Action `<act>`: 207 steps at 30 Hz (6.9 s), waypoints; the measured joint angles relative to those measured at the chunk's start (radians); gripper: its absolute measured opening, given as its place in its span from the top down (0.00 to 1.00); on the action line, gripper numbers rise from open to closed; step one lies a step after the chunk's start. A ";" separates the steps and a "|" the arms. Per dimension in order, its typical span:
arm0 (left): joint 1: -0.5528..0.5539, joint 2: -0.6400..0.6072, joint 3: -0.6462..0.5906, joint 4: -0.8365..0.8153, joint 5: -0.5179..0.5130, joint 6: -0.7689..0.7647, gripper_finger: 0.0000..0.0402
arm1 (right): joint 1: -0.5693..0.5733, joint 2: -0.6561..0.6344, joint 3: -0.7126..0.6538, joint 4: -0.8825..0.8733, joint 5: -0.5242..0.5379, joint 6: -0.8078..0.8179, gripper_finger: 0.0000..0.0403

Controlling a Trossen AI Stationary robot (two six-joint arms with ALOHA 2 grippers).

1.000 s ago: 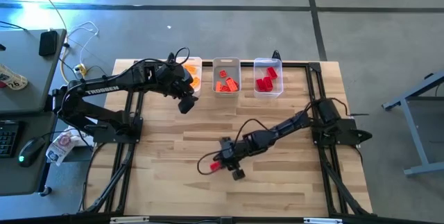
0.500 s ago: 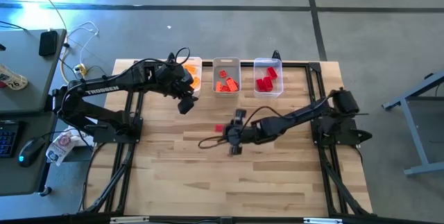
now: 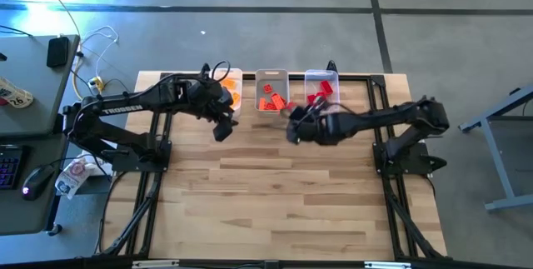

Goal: Sort & place blocks by color
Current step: Put the red game piece into the transparent bin, then return to Home Position

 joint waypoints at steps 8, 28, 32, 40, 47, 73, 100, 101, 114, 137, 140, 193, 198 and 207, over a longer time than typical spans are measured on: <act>-0.025 0.000 0.000 0.000 -0.003 0.000 0.45 | -0.184 -0.050 0.000 -0.198 -0.025 0.139 0.71; -0.107 -0.008 -0.062 0.125 -0.030 0.045 0.45 | -0.577 -0.041 -0.102 -0.152 -0.421 0.109 0.71; -0.107 -0.015 -0.119 0.209 0.013 0.044 0.45 | -0.608 -0.041 -0.113 -0.110 -0.481 0.104 0.71; -0.112 -0.014 -0.240 0.361 0.031 0.003 0.45 | -0.657 -0.041 -0.120 -0.093 -0.548 0.085 0.59; -0.132 -0.046 -0.343 0.495 0.031 -0.016 0.45 | -0.662 -0.041 -0.120 -0.080 -0.548 0.029 0.49; -0.134 -0.636 -0.805 0.807 0.020 -0.053 0.45 | -0.412 -0.324 -0.069 -0.066 -0.663 -0.070 0.48; -0.133 -1.016 -1.110 0.942 0.024 -0.036 0.45 | 0.011 -0.821 -0.606 0.332 -0.472 0.077 0.48; -0.133 -1.021 -1.110 0.944 0.024 -0.029 0.45 | 0.020 -0.844 -0.629 0.355 -0.474 0.068 0.48; -0.133 -1.056 -1.110 0.945 0.029 0.078 0.45 | 0.109 -1.148 -0.910 0.597 -0.464 0.015 0.48; -0.133 -1.056 -1.110 0.907 0.134 0.191 0.45 | 0.112 -1.319 -1.206 0.948 -0.478 -0.159 0.48; -0.133 -1.056 -1.110 0.879 0.125 0.246 0.45 | 0.112 -1.319 -1.206 0.935 -0.420 -0.167 0.48; -0.133 -1.056 -1.109 0.858 -0.108 0.306 0.45 | 0.111 -1.594 -1.131 0.659 -0.210 -0.341 0.48; -0.133 -1.056 -1.109 0.858 -0.108 0.306 0.45 | 0.111 -1.594 -1.131 0.659 -0.210 -0.341 0.48; -0.133 -1.056 -1.109 0.858 -0.108 0.306 0.45 | 0.111 -1.594 -1.131 0.659 -0.210 -0.341 0.48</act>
